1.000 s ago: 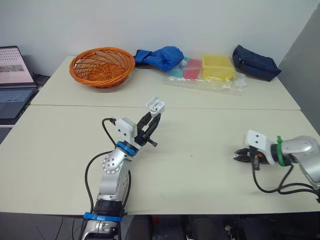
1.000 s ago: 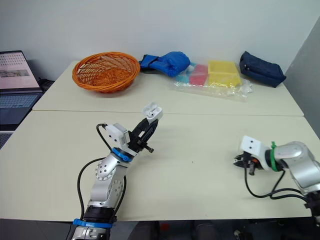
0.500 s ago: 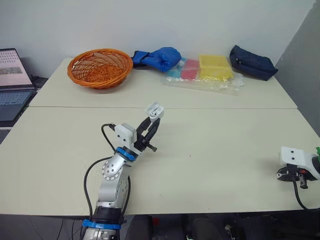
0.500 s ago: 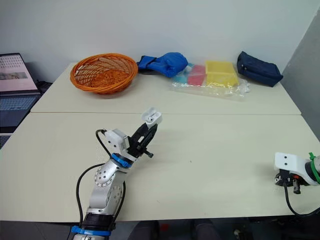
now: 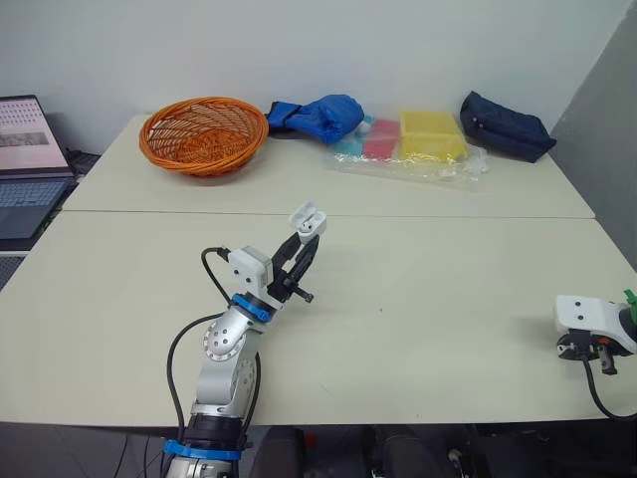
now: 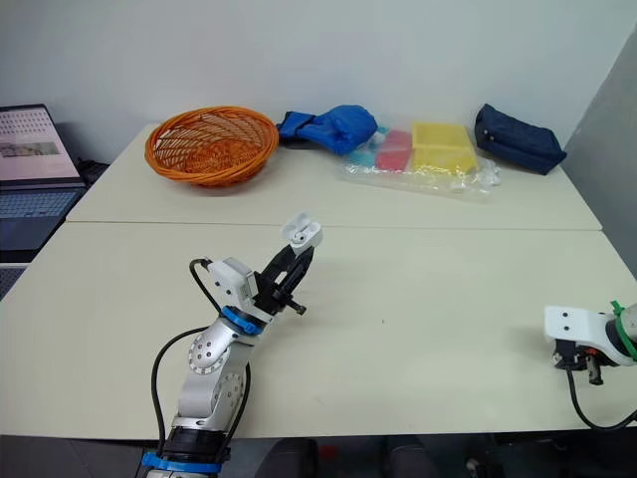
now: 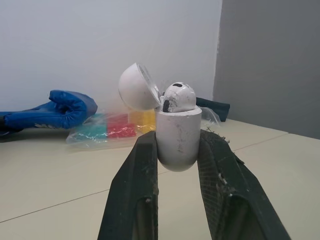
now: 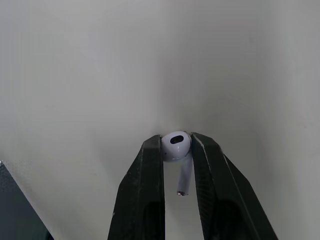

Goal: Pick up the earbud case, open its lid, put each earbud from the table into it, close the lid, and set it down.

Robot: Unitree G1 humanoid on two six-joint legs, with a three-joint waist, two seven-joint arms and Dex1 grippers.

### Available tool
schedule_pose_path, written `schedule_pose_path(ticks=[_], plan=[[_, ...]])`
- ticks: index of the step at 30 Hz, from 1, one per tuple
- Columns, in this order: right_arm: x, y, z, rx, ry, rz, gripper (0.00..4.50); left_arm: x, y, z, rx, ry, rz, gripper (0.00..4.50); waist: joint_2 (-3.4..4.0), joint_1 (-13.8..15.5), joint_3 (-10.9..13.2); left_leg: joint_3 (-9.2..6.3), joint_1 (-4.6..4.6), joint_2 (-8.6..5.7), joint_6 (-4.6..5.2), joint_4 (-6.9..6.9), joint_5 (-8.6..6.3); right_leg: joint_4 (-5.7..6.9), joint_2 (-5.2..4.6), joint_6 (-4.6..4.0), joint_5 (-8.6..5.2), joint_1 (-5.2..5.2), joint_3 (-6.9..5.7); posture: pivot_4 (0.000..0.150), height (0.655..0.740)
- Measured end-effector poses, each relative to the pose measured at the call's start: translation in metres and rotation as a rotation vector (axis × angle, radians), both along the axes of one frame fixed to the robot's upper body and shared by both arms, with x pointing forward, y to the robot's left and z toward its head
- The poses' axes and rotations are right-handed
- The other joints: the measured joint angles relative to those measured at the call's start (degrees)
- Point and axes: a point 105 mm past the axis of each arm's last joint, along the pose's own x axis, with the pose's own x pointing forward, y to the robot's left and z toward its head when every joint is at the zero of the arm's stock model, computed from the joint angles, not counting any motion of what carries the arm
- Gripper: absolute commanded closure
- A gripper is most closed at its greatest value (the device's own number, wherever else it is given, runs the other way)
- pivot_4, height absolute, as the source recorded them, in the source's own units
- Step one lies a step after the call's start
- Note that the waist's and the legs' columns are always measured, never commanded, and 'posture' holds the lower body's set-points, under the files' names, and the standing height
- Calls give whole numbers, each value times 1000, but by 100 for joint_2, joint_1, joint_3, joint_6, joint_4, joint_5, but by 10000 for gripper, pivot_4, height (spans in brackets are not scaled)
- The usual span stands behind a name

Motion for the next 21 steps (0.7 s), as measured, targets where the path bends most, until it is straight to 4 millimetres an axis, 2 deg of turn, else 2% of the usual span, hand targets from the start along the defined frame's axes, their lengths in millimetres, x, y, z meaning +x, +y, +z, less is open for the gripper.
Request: schedule_pose_path(ticks=[7, 14, 20, 21], plan=[[-9, -13, -1, -38, 44, -12, 40817, 0, -3, 4, -3, 4, -2, 37692, 1, 8, -1, -3, -1, -2, 0, -2, 0, 0, -2, 2, 0, 0, -1, 1500, 7400], [-10, -17, -3, -40, 34, -13, 40817, -2, -4, 6, -6, 14, 3, 37692, 0, 9, -2, -7, 22, -3, 0, 0, 0, -4, -2, 2, -1, 29, -4, 1500, 7400], [-2, -17, -4, -28, -26, -31, 20195, -3, -7, 4, -3, 22, -8, 37692, -10, -4, -4, -1, 81, -9, 0, -2, 0, -8, -9, -32, -20, 83, 6, 1500, 7400], [-2, -17, -4, -29, -27, -31, 20195, -3, -7, 4, -3, 22, -8, 37692, -10, -2, -4, -5, 82, -11, 0, -2, 0, -3, -9, -33, -21, 83, 4, 1500, 7400]])
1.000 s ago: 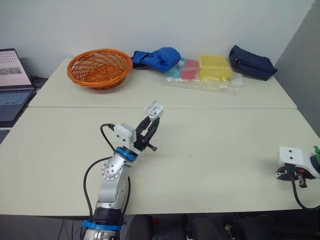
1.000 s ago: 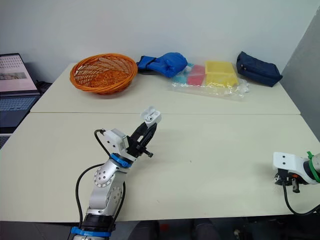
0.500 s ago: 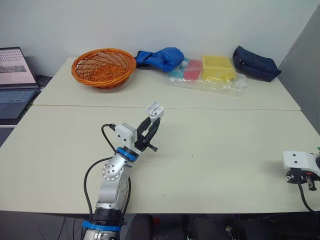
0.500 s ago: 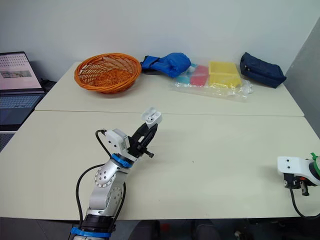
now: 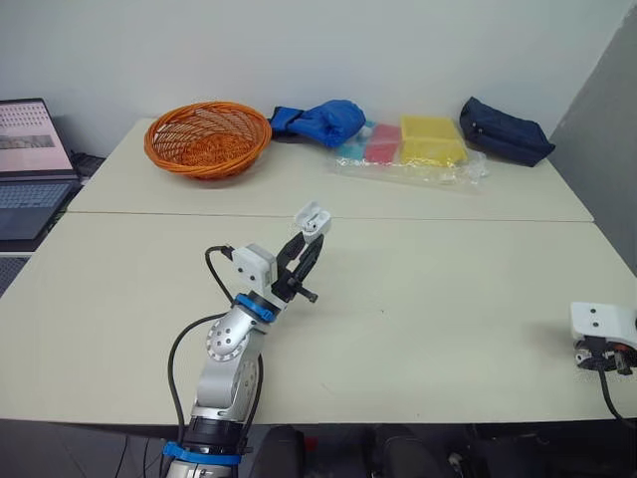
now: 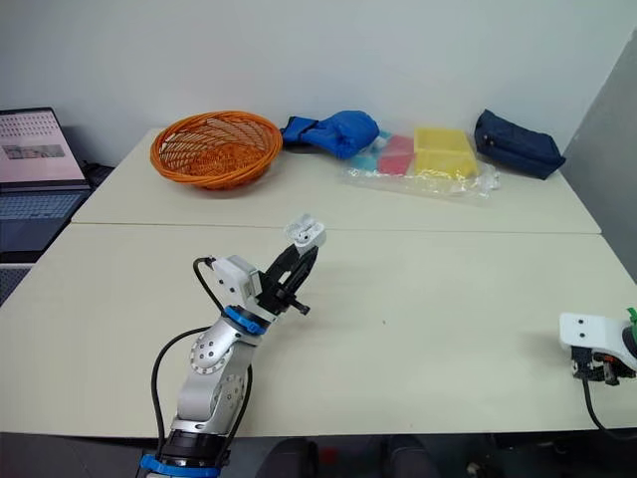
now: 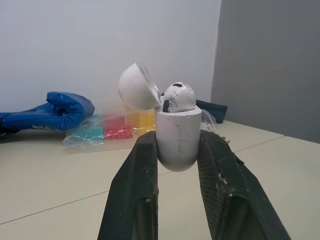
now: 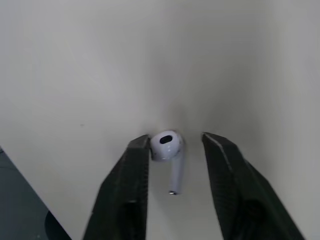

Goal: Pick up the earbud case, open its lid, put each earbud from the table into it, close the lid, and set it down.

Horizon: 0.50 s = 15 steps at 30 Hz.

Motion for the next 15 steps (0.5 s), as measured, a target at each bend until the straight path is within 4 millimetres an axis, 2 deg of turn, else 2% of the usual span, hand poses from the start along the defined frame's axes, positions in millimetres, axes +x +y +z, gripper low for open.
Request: schedule_pose_path(ticks=[8, 15], plan=[[-7, -1, -1, -7, 25, 10, 20195, -2, 1, -3, 3, 4, -5, 37692, 2, 7, -1, -4, -3, -1, 0, -9, 0, 0, 0, 4, -7, -1, -3, 1500, 7400], [-19, -4, -3, -24, 72, -6, 20195, -3, 2, -14, 10, 21, -16, 37692, 3, 14, -2, -5, -2, -5, 0, -7, 0, 2, -4, 2, -9, -1, -4, 1500, 7400]])
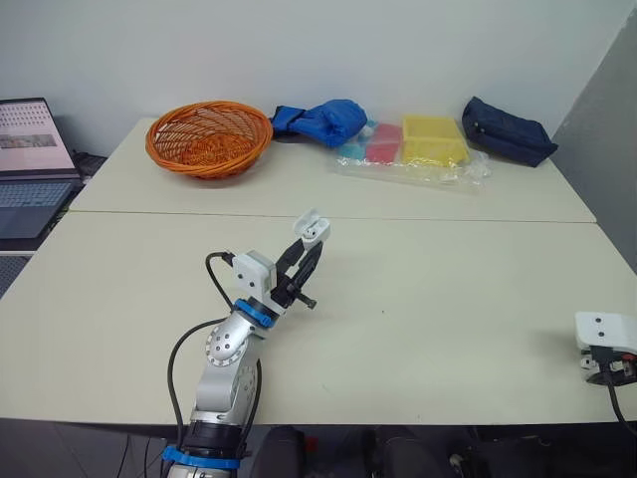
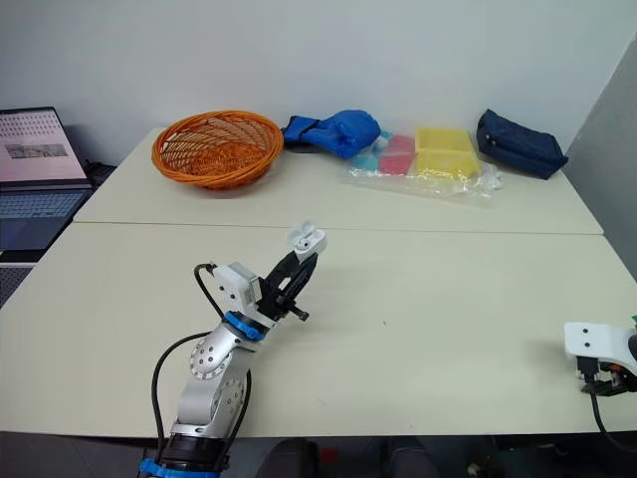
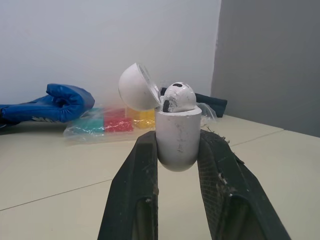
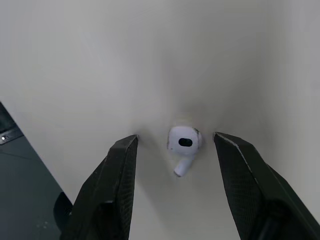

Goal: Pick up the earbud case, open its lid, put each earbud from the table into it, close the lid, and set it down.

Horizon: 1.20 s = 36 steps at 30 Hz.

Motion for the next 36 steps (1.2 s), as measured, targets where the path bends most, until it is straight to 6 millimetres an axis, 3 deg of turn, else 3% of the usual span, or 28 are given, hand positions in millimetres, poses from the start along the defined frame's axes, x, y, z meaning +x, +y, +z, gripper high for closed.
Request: schedule_pose_path(ticks=[36], plan=[[18, 9, 5, 25, -35, -28, 20195, 0, 2, -1, -5, 2, 9, 37692, 0, -178, 0, 3, 4, -6, 0, 1, 0, 4, -3, 4, 3, -1, 12, 1500, 7400]])
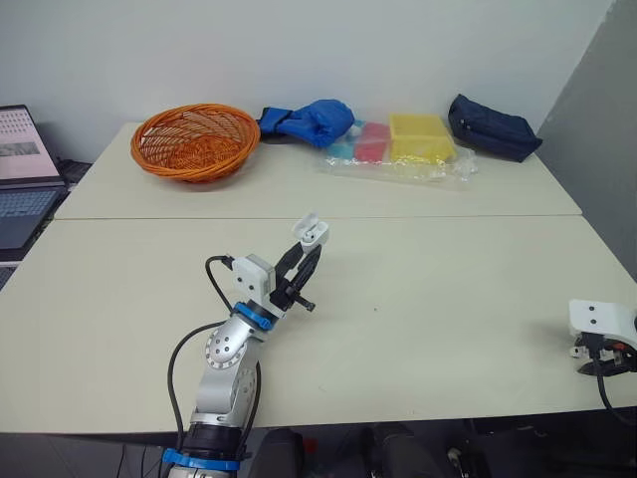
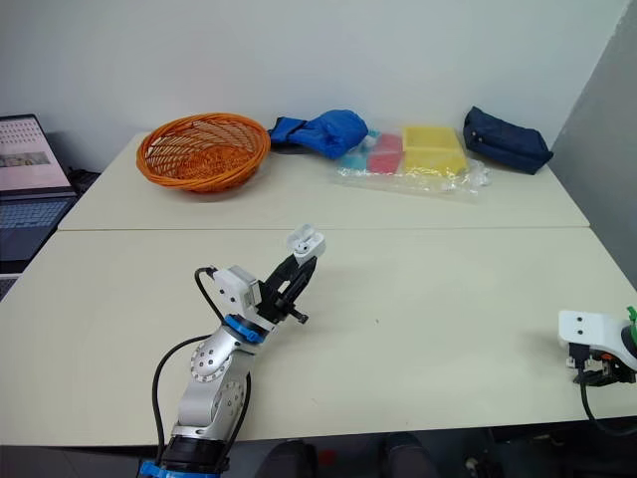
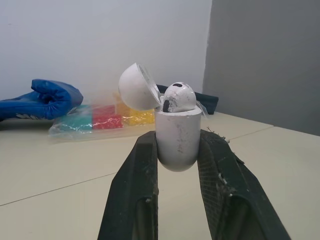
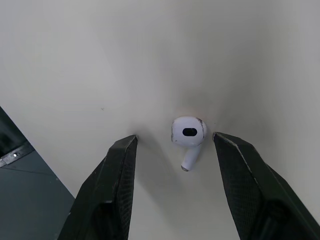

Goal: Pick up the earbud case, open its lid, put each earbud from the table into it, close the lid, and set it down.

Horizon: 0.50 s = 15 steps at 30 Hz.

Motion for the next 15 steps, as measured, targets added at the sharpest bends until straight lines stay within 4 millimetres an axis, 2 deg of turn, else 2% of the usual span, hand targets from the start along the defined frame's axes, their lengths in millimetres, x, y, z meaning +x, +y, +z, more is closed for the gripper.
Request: schedule_pose_path(ticks=[15], plan=[[11, 4, 3, 19, -20, -11, 20195, 1, 0, 3, -5, -5, 10, 37692, 0, -14, 0, 2, 3, -1, 0, 0, 0, 1, 0, 1, 1, -1, 5, 1500, 7400]])
